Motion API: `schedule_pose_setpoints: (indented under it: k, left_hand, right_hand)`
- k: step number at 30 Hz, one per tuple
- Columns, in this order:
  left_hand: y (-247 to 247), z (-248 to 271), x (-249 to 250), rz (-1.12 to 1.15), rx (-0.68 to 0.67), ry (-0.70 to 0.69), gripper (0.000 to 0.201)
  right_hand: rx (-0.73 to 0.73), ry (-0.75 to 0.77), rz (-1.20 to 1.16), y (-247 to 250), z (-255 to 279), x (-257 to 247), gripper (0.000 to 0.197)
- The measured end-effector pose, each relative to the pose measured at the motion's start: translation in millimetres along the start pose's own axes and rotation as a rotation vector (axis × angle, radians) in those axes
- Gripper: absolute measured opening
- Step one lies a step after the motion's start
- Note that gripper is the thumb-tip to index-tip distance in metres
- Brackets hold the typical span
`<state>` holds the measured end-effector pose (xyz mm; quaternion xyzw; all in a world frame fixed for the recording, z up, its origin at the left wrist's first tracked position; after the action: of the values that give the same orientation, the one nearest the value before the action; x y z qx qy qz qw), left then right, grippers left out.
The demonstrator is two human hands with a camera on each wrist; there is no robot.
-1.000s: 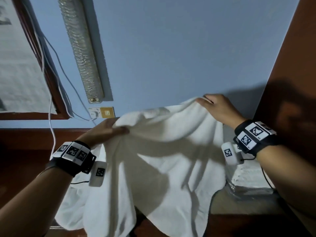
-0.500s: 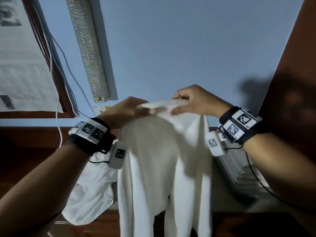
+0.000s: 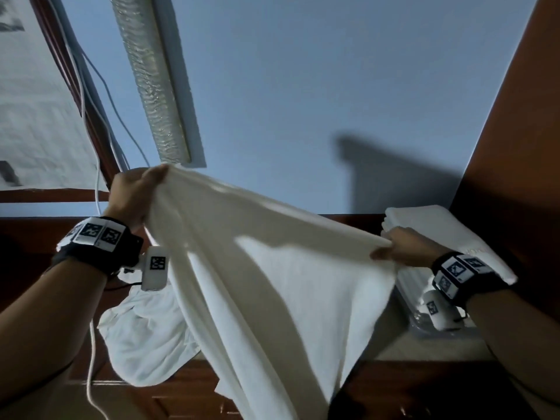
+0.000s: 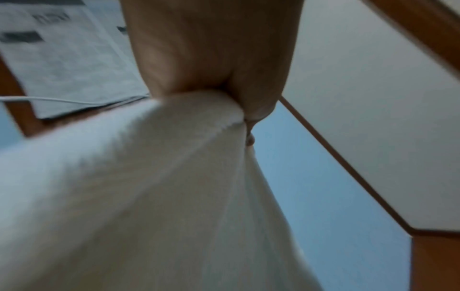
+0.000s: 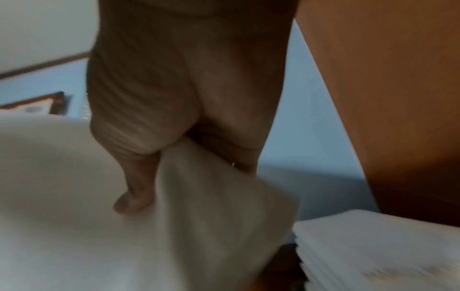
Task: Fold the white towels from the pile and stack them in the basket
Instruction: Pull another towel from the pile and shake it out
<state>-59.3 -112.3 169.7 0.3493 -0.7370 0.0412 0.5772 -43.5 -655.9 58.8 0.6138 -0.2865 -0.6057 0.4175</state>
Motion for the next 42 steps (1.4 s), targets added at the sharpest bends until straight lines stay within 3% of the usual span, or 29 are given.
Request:
schedule_pose_setpoints:
  k: [3, 8, 12, 14, 16, 19, 20, 21, 23, 25, 28, 30, 33, 36, 39, 42]
  left_hand:
    - [12, -9, -37, -0.077, 0.069, 0.117, 0.068]
    - [-4, 2, -48, -0.187, -0.044, 0.127, 0.05]
    - [-47, 30, -11, -0.178, -0.261, -0.038, 0.036]
    - [-70, 50, 17, -0.08, -0.39, -0.099, 0.023]
    - [-91, 74, 54, -0.06, -0.495, -0.221, 0.019]
    - [-113, 107, 106, -0.089, -0.665, -0.406, 0.019]
    - [-116, 113, 119, -0.109, -0.696, -0.455, 0.017]
    - [-116, 113, 126, -0.152, -0.681, -0.505, 0.016]
    - [-112, 103, 126, -0.32, -0.552, -0.567, 0.014]
    - [-107, 93, 106, -0.446, -0.439, -0.533, 0.013]
    - [-107, 83, 54, -0.497, -0.387, -0.455, 0.017]
    - [-96, 74, 7, -0.506, -0.367, -0.31, 0.017]
    - [-74, 72, -64, -0.515, -0.453, -0.062, 0.016]
    - [-65, 75, -68, -0.406, -0.478, -0.037, 0.014]
    - [-87, 91, 4, -0.22, -0.598, -0.238, 0.007]
    - [-124, 125, 72, 0.007, -0.77, -0.34, 0.042]
  right_hand:
    - [0.106, -0.047, -0.107, 6, -1, 36, 0.026]
    - [0.197, 0.038, -0.42, 19, 0, 50, 0.034]
    - [0.337, 0.186, -0.575, 39, -3, 7, 0.014]
    - [0.432, 0.256, -0.729, 45, -4, -30, 0.009]
    - [0.419, 0.35, -0.824, 44, -2, -82, 0.006]
    - [0.211, 0.47, -0.583, 23, 8, -165, 0.041]
    - [0.165, 0.477, -0.461, 11, 11, -183, 0.04]
    - [0.155, 0.481, -0.358, 4, 13, -195, 0.032]
    - [0.265, 0.513, -0.275, 4, 17, -205, 0.042]
    - [0.401, 0.555, -0.323, 16, 23, -207, 0.043]
    - [0.486, 0.55, -0.46, 32, 24, -198, 0.043]
    - [0.561, 0.498, -0.608, 43, 21, -185, 0.039]
    - [0.692, 0.377, -0.792, 71, 18, -153, 0.04]
    - [0.584, 0.395, -0.766, 83, 16, -140, 0.021]
    - [0.382, 0.46, -0.572, 57, 16, -165, 0.023]
    - [0.296, 0.516, -0.387, 28, 20, -196, 0.038]
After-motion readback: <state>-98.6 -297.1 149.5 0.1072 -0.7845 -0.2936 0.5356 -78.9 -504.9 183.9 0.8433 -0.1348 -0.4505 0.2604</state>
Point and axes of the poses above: each hand's wrist, its own z-axis away from the middle knuckle, its own y-axis out of the back of the hand, x = y × z, the point moved 5 cm from there along -z, towards the middle knuckle, and after that the axes turned 7 degrees about -z, right-handed, at the moved point
